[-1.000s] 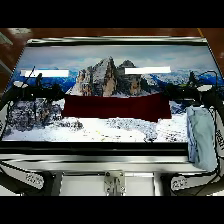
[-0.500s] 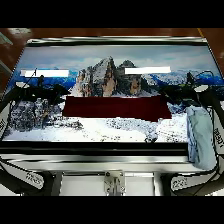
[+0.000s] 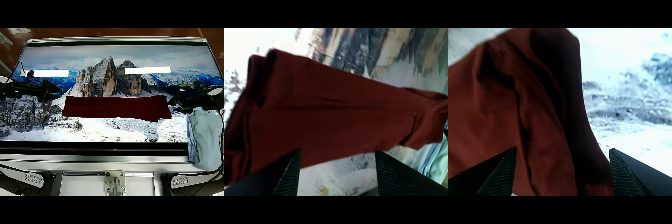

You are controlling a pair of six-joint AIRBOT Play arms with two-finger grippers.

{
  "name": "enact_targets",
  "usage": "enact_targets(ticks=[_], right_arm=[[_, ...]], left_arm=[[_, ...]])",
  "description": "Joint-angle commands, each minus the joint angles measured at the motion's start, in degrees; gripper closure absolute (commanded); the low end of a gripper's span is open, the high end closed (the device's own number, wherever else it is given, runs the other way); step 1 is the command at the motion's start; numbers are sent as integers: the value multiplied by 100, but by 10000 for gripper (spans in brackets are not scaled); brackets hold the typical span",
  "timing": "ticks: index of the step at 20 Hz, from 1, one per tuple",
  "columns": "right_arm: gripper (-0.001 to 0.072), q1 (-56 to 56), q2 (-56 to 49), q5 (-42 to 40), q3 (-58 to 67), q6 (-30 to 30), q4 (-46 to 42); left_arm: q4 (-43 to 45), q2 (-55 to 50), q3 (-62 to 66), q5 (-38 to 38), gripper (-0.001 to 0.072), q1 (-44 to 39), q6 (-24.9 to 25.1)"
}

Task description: Fold the shirts.

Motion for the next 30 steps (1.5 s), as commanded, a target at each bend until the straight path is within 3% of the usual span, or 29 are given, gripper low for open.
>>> enact_targets(ticks=[1, 8, 9, 11, 12, 13, 14, 15, 18, 23, 25, 30], right_arm=[[41, 101, -321, 208, 4, -87, 179], [42, 446, -874, -232, 4, -149, 938], [121, 468, -879, -323, 4, -212, 1021], [571, 490, -850, -343, 4, -291, 1132], [642, 487, -780, -238, 4, -374, 1143], [643, 481, -645, -101, 4, -557, 1132], [644, 483, -472, 55, 4, -715, 1132], [644, 483, -236, 245, 4, -741, 1132], [644, 483, 623, 684, 4, -688, 1132], [644, 483, 2184, 1169, 4, -103, 870], [644, 483, 2675, 1421, 4, 157, 726], [644, 485, 3530, 1617, 4, 737, 625]], left_arm=[[-2, 245, 22, -448, 194, -140, 70], [-640, 466, 28, -358, 194, -1001, 348], [-778, 466, 28, -203, 194, -1147, 437], [-841, 463, 28, 404, 194, -1486, 492], [-863, 452, 28, 726, 226, -1687, 490], [-863, 437, 24, 975, 369, -1899, 490], [-863, 413, 15, 1189, 580, -2159, 494], [-861, 365, 15, 1360, 665, -2448, 494], [-861, 72, 17, 1888, 665, -3394, 494], [-966, -553, 20, 3309, 665, -4857, 470], [-1495, -726, 35, 3729, 666, -5230, 472], [-2898, -1320, 52, 3792, 668, -5880, 466]])
